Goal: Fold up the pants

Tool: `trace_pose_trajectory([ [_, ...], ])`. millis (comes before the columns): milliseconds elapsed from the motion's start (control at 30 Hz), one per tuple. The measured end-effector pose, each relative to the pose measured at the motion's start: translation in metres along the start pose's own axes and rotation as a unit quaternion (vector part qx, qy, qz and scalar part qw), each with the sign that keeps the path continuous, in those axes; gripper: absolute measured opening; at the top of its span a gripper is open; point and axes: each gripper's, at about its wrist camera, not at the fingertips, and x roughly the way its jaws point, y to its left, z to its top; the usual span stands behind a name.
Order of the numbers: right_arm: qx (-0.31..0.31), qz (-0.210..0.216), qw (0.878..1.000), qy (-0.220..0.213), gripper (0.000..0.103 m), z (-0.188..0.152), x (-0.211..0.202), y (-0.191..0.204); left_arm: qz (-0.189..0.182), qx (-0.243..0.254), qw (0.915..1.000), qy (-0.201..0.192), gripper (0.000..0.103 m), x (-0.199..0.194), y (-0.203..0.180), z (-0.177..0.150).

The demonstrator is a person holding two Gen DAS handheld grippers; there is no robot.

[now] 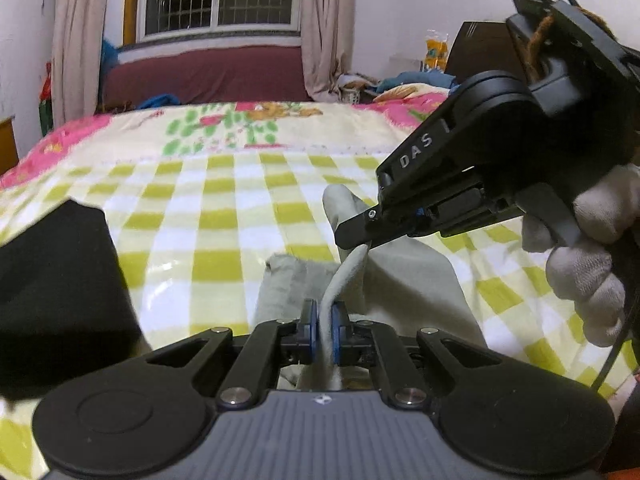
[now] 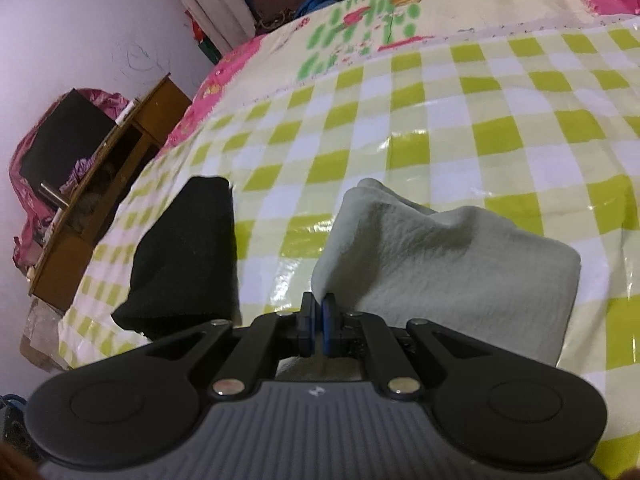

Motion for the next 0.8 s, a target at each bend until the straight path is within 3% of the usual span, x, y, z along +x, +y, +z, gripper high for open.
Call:
trace_pose_trajectory([
  [233, 0.002, -0.007, 1.000, 0.027, 0.007, 0.014, 0.058, 0.012, 0.037, -0.032, 0.9984, 0.030, 0.024, 0.029, 0.035, -0.002],
  [433, -0.006, -0.040, 0.999, 0.015, 0.007, 0.018, 0.110, 0.007, 0.102, -0.023, 0.9926, 0.061, 0.024, 0.058, 0.057, -0.016],
  [567, 0.005, -0.025, 0.999, -0.020, 0.010, 0.018, 0.079, -0.006, 0.131, -0.037, 0.9886, 0.064, 0.024, 0.053, 0.074, -0.022],
  [667, -0.011, -0.012, 0.998, -0.054, 0.010, 0.015, 0.041, -0.009, 0.142, -0.027, 0.9891, 0.028, 0.024, 0.027, 0.067, -0.018],
  [800, -0.017, -0.006, 0.998, -0.064, 0.014, -0.004, 0.002, -0.021, 0.081, 0.006, 0.9967, 0.000, 0.026, 0.002, 0.037, -0.006],
])
